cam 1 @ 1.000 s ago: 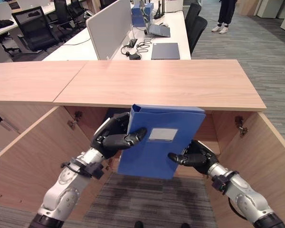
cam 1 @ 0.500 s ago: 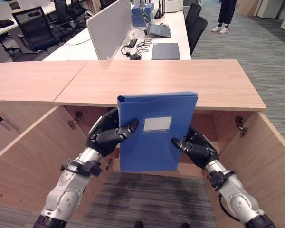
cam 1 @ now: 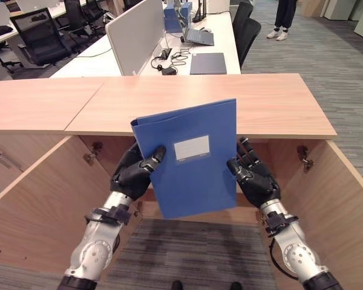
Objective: Put the empty folder in the office cabinet
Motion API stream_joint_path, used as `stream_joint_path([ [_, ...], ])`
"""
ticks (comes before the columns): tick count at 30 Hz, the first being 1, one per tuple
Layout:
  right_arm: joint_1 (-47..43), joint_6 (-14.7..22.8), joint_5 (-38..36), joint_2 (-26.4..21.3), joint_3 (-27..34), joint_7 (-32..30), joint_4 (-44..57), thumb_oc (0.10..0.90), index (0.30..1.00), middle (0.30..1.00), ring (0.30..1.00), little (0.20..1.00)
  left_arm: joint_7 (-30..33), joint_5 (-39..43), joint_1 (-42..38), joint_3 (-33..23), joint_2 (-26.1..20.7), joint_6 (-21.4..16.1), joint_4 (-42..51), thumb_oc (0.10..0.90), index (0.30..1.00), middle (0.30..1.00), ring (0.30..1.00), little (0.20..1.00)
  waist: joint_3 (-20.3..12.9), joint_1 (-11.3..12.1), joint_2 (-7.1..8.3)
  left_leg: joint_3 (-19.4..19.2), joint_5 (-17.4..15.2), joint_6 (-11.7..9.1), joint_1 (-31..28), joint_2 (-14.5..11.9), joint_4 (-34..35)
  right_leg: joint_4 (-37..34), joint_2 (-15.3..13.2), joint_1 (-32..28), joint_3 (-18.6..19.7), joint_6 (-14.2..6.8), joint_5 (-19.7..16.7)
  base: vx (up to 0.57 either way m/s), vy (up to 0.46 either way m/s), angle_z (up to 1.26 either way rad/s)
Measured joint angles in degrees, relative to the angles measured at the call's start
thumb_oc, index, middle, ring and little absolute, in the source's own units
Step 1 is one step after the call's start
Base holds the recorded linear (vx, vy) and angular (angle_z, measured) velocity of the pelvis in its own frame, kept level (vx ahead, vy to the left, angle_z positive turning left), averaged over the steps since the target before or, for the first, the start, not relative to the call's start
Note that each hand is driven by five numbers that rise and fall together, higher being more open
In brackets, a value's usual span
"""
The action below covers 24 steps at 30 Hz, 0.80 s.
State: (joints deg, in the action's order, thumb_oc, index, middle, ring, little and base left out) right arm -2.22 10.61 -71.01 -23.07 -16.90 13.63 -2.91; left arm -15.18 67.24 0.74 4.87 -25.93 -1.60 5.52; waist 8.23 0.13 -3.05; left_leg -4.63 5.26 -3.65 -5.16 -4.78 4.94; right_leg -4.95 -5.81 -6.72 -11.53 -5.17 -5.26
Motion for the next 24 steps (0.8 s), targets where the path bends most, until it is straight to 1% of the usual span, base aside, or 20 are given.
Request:
stream_joint_path([
  [6, 0.0, 0.1, 0.0, 0.0, 0.0, 0.0, 0.0, 0.8, 0.9, 0.9, 0.9, 0.9, 0.1, 0.0, -0.1, 0.2, -0.3, -0.1, 0.0, 0.4, 0.3, 0.3, 0.3, 0.3, 0.0, 0.0, 0.04, -0.1, 0.0, 0.0, 0.0, -0.1, 0.0, 0.0, 0.1, 0.0, 0.1, 0.1, -0.1, 0.0, 0.0, 0.0],
  [11, 0.0, -1.0, 0.1, -0.5, -0.4, 0.0, 0.0, 0.8, 0.9, 0.9, 0.9, 0.9, 0.1, 0.2, -0.5, 0.6, -2.6, -0.1, 0.0, 0.4, 0.3, 0.3, 0.3, 0.3, -0.1, 0.0, 0.12, -0.1, 0.0, 0.0, 0.1, -0.1, 0.0, 0.0, 0.0, 0.1, 0.1, 0.1, -0.2, 0.0, 0.0, 0.0],
  [13, 0.0, -1.3, 0.3, -2.5, -1.1, 0.0, 0.0, 0.8, 0.9, 0.9, 0.9, 0.9, 0.1, 0.2, -2.0, 1.9, -5.0, -0.1, 0.0, 0.4, 0.3, 0.3, 0.3, 0.3, -0.1, 0.3, 0.22, 0.0, 0.1, 0.0, 0.1, -0.1, 0.0, 0.0, 0.0, 0.1, 0.0, 0.0, -0.3, 0.0, 0.0, 0.0],
  [15, -0.1, -2.5, 1.3, -4.8, -2.6, 0.0, 0.0, 0.8, 0.9, 0.9, 0.9, 0.9, -0.1, -0.1, -3.7, 2.9, -8.2, 0.2, 0.0, 0.4, 0.3, 0.3, 0.3, 0.3, -0.3, 0.1, 0.48, 0.0, 0.1, 0.0, 0.1, -0.1, 0.0, 0.0, 0.0, 0.1, 0.1, 0.0, -0.3, 0.0, 0.0, 0.0],
  [17, -0.2, -3.9, 1.9, -6.2, -3.0, 0.0, 0.0, 0.8, 0.9, 0.9, 0.9, 0.9, -0.4, -0.3, -4.6, 3.9, -10.5, 0.4, 0.0, 0.4, 0.3, 0.3, 0.3, 0.3, -0.3, 0.1, 0.52, -0.1, 0.1, 0.0, 0.1, 0.0, 0.0, 0.0, 0.0, 0.1, 0.1, 0.0, -0.4, 0.0, 0.0, 0.0],
  [18, -0.2, -5.2, 3.5, -7.6, -3.5, 0.0, 0.0, 0.8, 0.9, 0.9, 0.9, 0.9, -0.7, -0.8, -5.5, 4.7, -12.4, 0.8, 0.0, 0.4, 0.3, 0.3, 0.3, 0.3, -0.3, 0.1, 0.52, -0.1, 0.1, 0.0, 0.1, 0.0, 0.0, 0.0, 0.0, 0.1, 0.1, 0.0, -0.4, 0.0, 0.0, 0.0],
  [19, -0.1, -5.8, 3.8, -8.2, -3.8, 0.0, 0.0, 0.8, 0.9, 0.9, 0.9, 0.9, -0.7, -1.1, -5.9, 5.0, -12.9, 1.2, 0.0, 0.4, 0.3, 0.3, 0.3, 0.3, -0.3, 0.1, 0.53, 0.0, 0.1, 0.0, 0.1, 0.0, 0.0, 0.0, 0.0, 0.1, 0.1, 0.0, -0.4, 0.0, 0.0, 0.0],
  [21, -0.2, -8.1, 5.8, -10.5, -5.3, 0.0, -0.2, 0.8, 0.9, 0.9, 0.9, 0.9, -1.4, -2.5, -7.0, 6.7, -16.0, 2.0, 0.0, 0.4, 0.3, 0.3, 0.3, 0.3, -0.3, 0.1, 0.56, 0.0, 0.2, 0.0, 0.1, 0.0, 0.0, 0.0, 0.0, 0.1, 0.1, 0.0, -0.5, 0.0, 0.0, 0.0],
  [24, -0.2, -10.9, 6.9, -12.9, -8.8, 0.0, -1.4, 0.8, 0.9, 0.9, 0.9, 0.9, -2.2, -4.2, -8.9, 9.7, -19.6, 4.0, 0.0, 0.4, 0.3, 0.3, 0.3, 0.3, -0.3, 0.1, 0.59, 0.0, 0.2, 0.0, 0.1, -0.1, 0.0, 0.0, 0.1, 0.1, 0.1, 0.1, -0.5, 0.0, 0.0, 0.0],
])
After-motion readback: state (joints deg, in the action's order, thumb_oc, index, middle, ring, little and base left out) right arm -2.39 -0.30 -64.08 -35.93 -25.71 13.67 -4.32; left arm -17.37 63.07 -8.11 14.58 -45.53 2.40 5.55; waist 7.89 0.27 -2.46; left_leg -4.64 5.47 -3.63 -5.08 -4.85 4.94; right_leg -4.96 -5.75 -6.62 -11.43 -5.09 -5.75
